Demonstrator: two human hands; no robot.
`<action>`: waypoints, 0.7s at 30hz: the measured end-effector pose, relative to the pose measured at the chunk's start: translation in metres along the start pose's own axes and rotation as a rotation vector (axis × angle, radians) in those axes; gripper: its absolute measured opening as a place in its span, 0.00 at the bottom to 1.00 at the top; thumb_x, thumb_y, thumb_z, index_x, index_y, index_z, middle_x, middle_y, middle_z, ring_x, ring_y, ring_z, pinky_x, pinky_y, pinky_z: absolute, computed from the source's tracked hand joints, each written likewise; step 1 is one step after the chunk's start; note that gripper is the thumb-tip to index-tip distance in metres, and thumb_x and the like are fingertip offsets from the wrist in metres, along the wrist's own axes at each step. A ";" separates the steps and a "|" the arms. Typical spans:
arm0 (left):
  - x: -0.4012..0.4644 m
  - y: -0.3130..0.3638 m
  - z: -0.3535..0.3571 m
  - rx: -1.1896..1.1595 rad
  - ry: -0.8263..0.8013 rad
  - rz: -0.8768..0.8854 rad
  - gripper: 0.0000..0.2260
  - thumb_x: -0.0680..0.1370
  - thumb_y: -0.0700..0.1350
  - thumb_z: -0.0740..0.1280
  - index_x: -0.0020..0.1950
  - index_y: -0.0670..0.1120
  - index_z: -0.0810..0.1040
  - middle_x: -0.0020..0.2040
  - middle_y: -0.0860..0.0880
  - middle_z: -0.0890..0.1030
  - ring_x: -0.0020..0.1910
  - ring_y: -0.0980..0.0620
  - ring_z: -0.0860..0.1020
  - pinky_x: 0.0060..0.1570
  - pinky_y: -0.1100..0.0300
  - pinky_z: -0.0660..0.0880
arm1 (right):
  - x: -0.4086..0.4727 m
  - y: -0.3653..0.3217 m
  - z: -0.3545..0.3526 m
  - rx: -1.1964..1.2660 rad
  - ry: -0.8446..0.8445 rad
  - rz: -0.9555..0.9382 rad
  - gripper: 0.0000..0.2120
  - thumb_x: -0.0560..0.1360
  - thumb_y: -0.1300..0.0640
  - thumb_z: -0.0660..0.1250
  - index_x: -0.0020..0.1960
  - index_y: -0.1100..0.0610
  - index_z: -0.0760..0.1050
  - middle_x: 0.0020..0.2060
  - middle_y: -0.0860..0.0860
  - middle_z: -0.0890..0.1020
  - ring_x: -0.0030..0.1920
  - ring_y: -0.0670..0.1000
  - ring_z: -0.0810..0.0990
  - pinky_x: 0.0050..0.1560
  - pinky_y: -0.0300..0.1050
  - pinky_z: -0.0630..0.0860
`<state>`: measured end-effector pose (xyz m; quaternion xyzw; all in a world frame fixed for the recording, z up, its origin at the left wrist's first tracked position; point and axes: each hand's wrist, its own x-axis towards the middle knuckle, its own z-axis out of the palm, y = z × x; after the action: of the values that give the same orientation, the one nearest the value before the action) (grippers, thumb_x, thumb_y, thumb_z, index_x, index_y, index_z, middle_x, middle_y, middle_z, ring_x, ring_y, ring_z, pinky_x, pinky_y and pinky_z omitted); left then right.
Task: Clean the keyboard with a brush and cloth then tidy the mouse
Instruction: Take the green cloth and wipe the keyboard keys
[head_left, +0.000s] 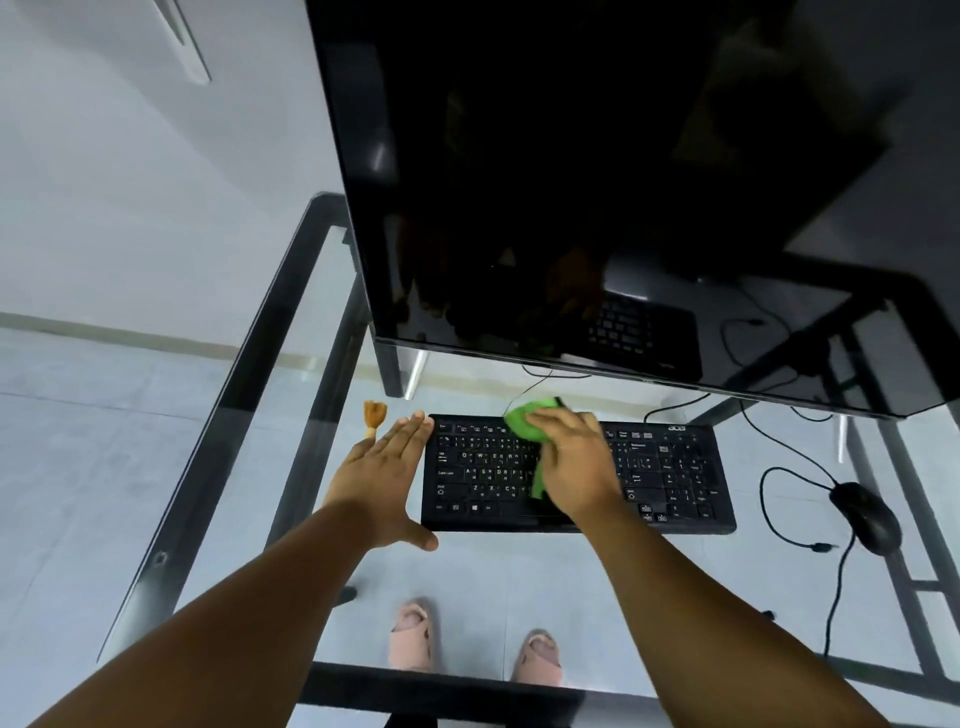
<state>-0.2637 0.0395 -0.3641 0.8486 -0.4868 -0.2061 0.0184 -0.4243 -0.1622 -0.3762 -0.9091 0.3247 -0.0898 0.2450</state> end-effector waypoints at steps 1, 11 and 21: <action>0.000 -0.001 0.000 0.004 -0.002 -0.002 0.62 0.61 0.69 0.73 0.78 0.50 0.34 0.79 0.54 0.38 0.78 0.55 0.40 0.74 0.56 0.41 | 0.000 0.003 0.000 0.001 0.043 0.057 0.21 0.76 0.67 0.62 0.65 0.51 0.77 0.62 0.43 0.77 0.59 0.48 0.69 0.66 0.50 0.72; 0.000 0.001 -0.002 0.044 -0.047 -0.031 0.63 0.61 0.70 0.73 0.78 0.49 0.33 0.79 0.54 0.37 0.78 0.55 0.39 0.75 0.55 0.43 | -0.037 -0.001 0.007 -0.008 -0.217 -0.406 0.26 0.70 0.69 0.64 0.62 0.47 0.79 0.64 0.43 0.77 0.59 0.52 0.71 0.61 0.45 0.72; -0.003 0.012 -0.005 0.057 -0.054 -0.099 0.62 0.59 0.77 0.66 0.78 0.50 0.36 0.79 0.52 0.39 0.78 0.52 0.41 0.76 0.51 0.47 | -0.061 0.034 -0.007 -0.028 0.021 -0.173 0.25 0.68 0.68 0.64 0.61 0.50 0.80 0.62 0.47 0.79 0.57 0.56 0.74 0.60 0.50 0.76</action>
<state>-0.2730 0.0345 -0.3556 0.8660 -0.4501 -0.2158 -0.0293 -0.4920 -0.1491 -0.3877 -0.9361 0.2489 -0.1158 0.2200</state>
